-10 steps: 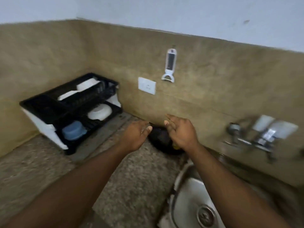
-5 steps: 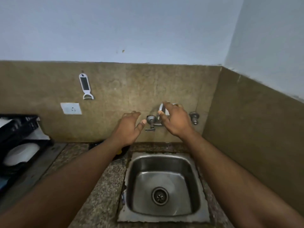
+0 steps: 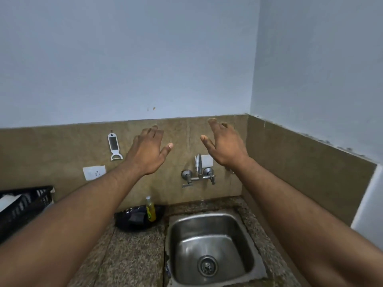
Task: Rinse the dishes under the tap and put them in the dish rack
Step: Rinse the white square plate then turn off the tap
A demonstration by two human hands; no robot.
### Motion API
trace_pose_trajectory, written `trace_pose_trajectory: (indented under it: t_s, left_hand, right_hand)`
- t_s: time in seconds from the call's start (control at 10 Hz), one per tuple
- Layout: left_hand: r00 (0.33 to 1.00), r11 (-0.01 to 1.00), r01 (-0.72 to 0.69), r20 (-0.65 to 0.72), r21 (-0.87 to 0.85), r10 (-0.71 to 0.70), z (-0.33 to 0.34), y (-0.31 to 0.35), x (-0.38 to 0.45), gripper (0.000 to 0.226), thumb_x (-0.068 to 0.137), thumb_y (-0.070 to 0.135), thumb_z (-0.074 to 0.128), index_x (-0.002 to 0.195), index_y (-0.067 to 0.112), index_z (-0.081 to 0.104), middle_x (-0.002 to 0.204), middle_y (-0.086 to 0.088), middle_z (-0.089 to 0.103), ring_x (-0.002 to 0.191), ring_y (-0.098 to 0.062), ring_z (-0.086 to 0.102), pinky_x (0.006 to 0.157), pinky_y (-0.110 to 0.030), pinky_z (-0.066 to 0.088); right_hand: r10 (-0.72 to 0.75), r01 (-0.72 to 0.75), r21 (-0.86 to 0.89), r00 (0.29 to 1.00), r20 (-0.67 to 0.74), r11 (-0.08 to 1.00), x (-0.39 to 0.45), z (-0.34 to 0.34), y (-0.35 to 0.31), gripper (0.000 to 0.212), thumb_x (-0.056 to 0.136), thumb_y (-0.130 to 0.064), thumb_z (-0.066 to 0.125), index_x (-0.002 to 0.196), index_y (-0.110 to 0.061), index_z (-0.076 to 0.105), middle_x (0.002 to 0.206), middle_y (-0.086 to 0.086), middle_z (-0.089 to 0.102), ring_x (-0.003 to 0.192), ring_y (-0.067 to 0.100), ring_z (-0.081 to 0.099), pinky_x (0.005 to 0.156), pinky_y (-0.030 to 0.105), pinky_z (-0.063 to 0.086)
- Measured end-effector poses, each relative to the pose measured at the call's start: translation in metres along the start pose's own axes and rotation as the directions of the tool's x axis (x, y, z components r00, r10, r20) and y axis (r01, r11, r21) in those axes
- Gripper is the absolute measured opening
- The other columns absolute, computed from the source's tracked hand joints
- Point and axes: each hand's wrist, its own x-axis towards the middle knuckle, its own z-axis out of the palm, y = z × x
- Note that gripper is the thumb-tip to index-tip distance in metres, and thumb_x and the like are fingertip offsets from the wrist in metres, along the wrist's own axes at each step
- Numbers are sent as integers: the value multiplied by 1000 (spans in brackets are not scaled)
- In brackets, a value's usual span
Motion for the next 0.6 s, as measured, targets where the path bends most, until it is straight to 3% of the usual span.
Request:
trace_pose_trajectory:
  t_s: [0.2, 0.3, 0.4, 0.6]
  left_hand:
    - [991, 998, 3, -137, 61, 6, -43, 2, 13, 72, 104, 58, 35, 157, 9, 32, 168, -14, 25, 156, -30, 20, 121, -54, 30]
    - [984, 995, 15, -179, 98, 3, -59, 7, 21, 75, 104, 59, 33, 159, 9, 27, 170, -14, 21, 157, -31, 18, 120, -53, 29]
    - [980, 992, 35, -200, 121, -10, -71, 17, 26, 82, 102, 66, 28, 161, 9, 20, 171, -15, 13, 158, -31, 13, 119, -55, 29]
    - [973, 990, 54, -229, 129, -23, -85, 41, 29, 87, 102, 68, 22, 163, 8, 10, 173, -13, -1, 159, -29, 4, 121, -57, 24]
  right_hand:
    - [-42, 38, -56, 996, -80, 998, 16, -48, -4, 69, 101, -61, 30, 155, -20, 24, 163, 3, 31, 149, 34, 24, 115, 52, 34]
    - [-70, 58, -101, 991, -118, 993, 22, -65, -3, 70, 100, -62, 29, 155, -18, 24, 163, 5, 31, 149, 36, 23, 115, 53, 30]
    - [-77, 54, -139, 984, -164, 989, 26, -77, -1, 72, 100, -62, 28, 154, -15, 24, 162, 6, 32, 147, 37, 23, 113, 54, 31]
    - [-93, 53, -175, 970, -225, 983, 25, -97, 5, 74, 100, -63, 22, 159, -18, 16, 169, 4, 13, 153, 37, 13, 115, 56, 25]
